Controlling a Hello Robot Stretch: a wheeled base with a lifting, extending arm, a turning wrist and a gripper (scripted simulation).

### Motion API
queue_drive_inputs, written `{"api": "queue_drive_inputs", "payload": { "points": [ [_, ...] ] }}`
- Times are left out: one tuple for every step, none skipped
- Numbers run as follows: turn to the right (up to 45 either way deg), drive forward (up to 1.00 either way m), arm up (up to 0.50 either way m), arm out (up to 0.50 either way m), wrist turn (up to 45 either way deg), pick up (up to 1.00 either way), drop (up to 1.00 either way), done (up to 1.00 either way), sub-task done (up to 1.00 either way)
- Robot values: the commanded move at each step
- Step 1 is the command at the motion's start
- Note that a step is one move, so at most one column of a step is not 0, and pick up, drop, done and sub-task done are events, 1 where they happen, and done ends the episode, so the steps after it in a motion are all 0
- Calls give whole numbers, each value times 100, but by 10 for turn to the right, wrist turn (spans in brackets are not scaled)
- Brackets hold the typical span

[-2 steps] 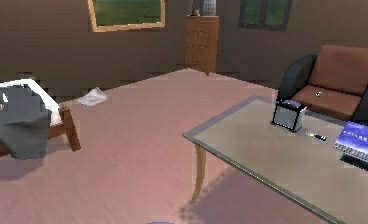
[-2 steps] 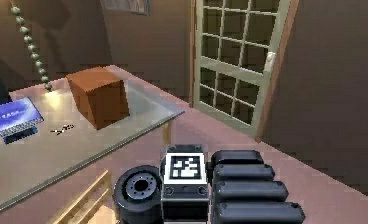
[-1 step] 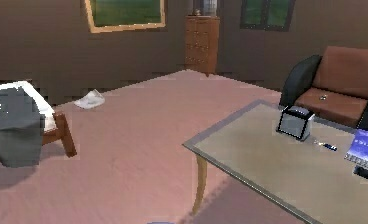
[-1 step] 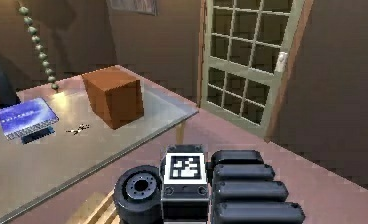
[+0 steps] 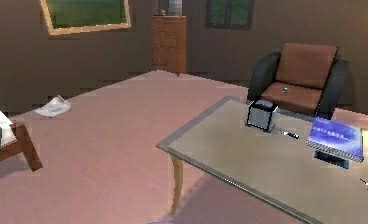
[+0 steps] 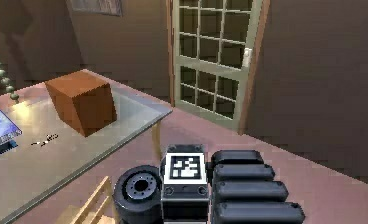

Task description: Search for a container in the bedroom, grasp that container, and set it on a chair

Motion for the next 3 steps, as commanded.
{"api": "queue_drive_inputs", "payload": {
  "points": [
    [30, 0, 0, 0, 0, 0, 0, 0, 0],
    [-60, 0, 0, 0, 0, 0, 0, 0, 0],
    [30, 0, 0, 0, 0, 0, 0, 0, 0]
  ]
}}
